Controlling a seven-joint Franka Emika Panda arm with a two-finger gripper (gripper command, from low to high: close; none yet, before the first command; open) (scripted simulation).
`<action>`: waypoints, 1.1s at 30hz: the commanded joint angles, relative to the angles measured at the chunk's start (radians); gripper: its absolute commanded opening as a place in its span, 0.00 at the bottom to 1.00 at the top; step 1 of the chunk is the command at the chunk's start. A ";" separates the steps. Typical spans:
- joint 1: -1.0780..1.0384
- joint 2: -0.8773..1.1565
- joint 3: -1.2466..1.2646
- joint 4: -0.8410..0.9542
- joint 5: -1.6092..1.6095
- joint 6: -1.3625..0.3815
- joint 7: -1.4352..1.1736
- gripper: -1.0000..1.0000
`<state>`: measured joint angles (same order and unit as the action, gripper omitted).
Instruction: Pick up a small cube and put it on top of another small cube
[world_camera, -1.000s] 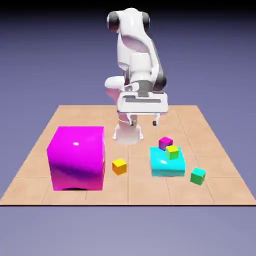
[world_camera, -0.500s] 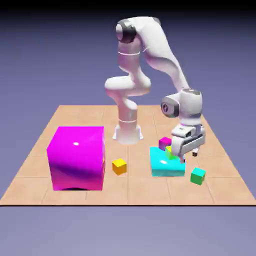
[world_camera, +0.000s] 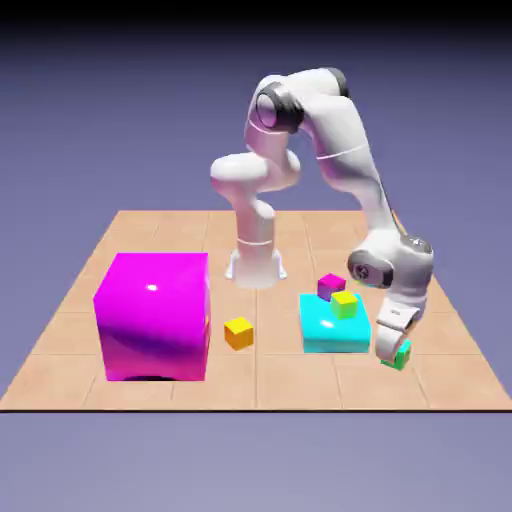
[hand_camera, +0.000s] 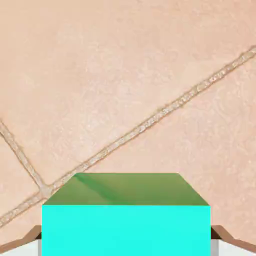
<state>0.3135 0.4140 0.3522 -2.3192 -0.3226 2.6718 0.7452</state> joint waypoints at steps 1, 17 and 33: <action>-0.019 -0.036 0.024 -0.008 0.023 -0.028 -0.017 0.00; 0.150 -0.616 -0.182 -0.336 0.291 -0.243 -0.441 0.00; 0.199 -0.650 -0.244 -0.460 0.346 -0.143 -0.546 1.00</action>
<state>0.5128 -0.2357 0.1087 -2.7794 0.0236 2.5284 0.1994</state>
